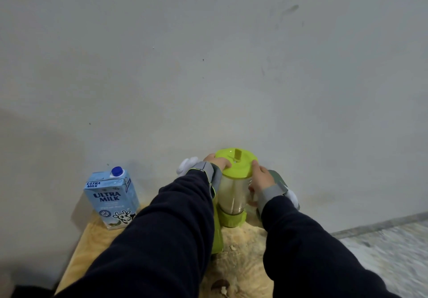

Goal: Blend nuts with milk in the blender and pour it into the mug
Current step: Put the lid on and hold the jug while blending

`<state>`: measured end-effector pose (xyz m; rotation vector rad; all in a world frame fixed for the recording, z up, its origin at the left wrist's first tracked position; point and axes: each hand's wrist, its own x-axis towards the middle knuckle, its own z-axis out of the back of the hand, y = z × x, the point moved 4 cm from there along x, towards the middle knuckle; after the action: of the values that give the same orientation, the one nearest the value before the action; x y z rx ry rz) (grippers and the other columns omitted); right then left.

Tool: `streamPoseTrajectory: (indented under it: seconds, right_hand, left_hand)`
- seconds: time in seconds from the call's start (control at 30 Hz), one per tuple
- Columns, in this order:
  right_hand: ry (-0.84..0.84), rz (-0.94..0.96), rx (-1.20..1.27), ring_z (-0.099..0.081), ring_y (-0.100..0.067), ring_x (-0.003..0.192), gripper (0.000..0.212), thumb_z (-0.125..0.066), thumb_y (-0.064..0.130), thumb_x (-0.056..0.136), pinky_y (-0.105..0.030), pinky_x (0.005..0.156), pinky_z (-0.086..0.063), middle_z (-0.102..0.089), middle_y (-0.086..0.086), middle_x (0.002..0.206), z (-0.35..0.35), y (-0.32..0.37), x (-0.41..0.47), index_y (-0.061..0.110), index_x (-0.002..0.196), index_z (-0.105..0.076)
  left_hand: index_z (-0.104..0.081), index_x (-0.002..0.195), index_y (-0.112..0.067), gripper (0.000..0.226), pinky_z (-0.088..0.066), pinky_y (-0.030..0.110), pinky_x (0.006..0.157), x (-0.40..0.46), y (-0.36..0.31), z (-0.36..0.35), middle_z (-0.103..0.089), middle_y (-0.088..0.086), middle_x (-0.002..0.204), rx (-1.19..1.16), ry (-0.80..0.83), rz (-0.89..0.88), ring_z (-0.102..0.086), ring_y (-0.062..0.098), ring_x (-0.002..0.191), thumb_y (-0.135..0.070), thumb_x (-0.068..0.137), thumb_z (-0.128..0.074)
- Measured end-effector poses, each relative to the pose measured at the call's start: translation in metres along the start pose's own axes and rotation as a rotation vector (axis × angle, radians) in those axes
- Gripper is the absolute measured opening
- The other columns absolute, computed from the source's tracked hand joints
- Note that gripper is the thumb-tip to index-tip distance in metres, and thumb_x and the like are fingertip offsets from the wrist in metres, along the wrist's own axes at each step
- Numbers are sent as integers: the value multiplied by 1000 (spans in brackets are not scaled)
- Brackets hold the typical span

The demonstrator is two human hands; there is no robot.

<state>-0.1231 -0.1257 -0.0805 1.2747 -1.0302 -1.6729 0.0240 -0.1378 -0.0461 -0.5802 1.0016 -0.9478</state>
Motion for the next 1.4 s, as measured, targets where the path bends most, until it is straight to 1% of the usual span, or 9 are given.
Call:
streamPoseTrajectory:
  seconds: [0.23, 0.33, 0.43, 0.67, 0.77, 1.0, 1.2, 1.3, 1.4]
  right_hand:
    - [-42, 242, 3, -57, -28, 83, 47, -49, 50, 87, -33, 77, -42, -60, -7, 88, 7, 82, -12, 13, 112, -64]
    - [-14, 314, 0, -51, -21, 62, 39, -50, 46, 89, -24, 58, -38, -55, -6, 72, 5, 114, -29, 11, 101, -64]
    - [43, 354, -10, -44, -14, 51, 32, -50, 46, 91, -22, 48, -27, -50, -2, 61, 0, 132, -41, 17, 98, -61]
    - [129, 355, -57, -45, -13, 52, 30, -48, 45, 91, -22, 50, -28, -50, -2, 60, -32, 131, -53, 17, 95, -58]
    - [170, 358, -91, -46, -13, 53, 31, -46, 45, 91, -22, 50, -29, -50, -1, 60, -46, 122, -52, 17, 91, -60]
    - [210, 386, -124, -44, -20, 62, 40, -46, 49, 89, -23, 53, -29, -48, -4, 65, -67, 111, -45, 20, 63, -53]
    - [261, 354, -176, -57, -22, 84, 45, -40, 60, 88, -30, 69, -42, -60, -4, 89, -64, 106, -39, 23, 73, -60]
    - [277, 363, -193, -62, -26, 98, 45, -38, 62, 89, -31, 72, -45, -61, -2, 97, -69, 105, -41, 25, 88, -63]
    - [275, 342, -179, -58, -25, 89, 62, -37, 62, 89, -32, 73, -45, -60, -4, 94, -74, 99, -40, 9, 104, -66]
  left_hand:
    - [-39, 119, -8, 45, -33, 31, 80, -37, -43, 40, -48, 7, 99, -385, -224, -163, -45, 24, 95, -29, 86, -61]
    - [-30, 99, -12, 37, -31, 29, 70, -58, -55, 57, -33, -3, 74, -454, -332, -242, -40, 20, 77, -31, 87, -59]
    - [-28, 97, -12, 36, -30, 29, 73, -73, -59, 77, -30, -4, 72, -435, -421, -293, -38, 20, 78, -31, 88, -58]
    - [-27, 98, -9, 33, -33, 30, 76, -85, -41, 102, -43, 4, 88, -403, -589, -248, -42, 25, 87, -24, 88, -55]
    - [-27, 97, -8, 31, -32, 31, 73, -88, -27, 106, -37, -1, 74, -406, -650, -225, -42, 25, 85, -22, 88, -53]
    - [-28, 96, -10, 38, -35, 31, 68, -89, 1, 105, -39, 0, 78, -481, -750, -153, -45, 25, 78, -28, 83, -59]
    - [-46, 107, -16, 45, -39, 30, 78, -82, 7, 92, -51, 2, 106, -674, -706, -238, -50, 23, 88, -36, 70, -63]
    - [-57, 117, -16, 33, -36, 26, 78, -79, 13, 89, -56, -2, 89, -799, -624, -243, -49, 22, 89, -27, 86, -56]
    - [-57, 102, -16, 16, -35, 28, 63, -76, 19, 92, -50, -3, 76, -771, -586, -229, -45, 22, 85, -23, 89, -52]
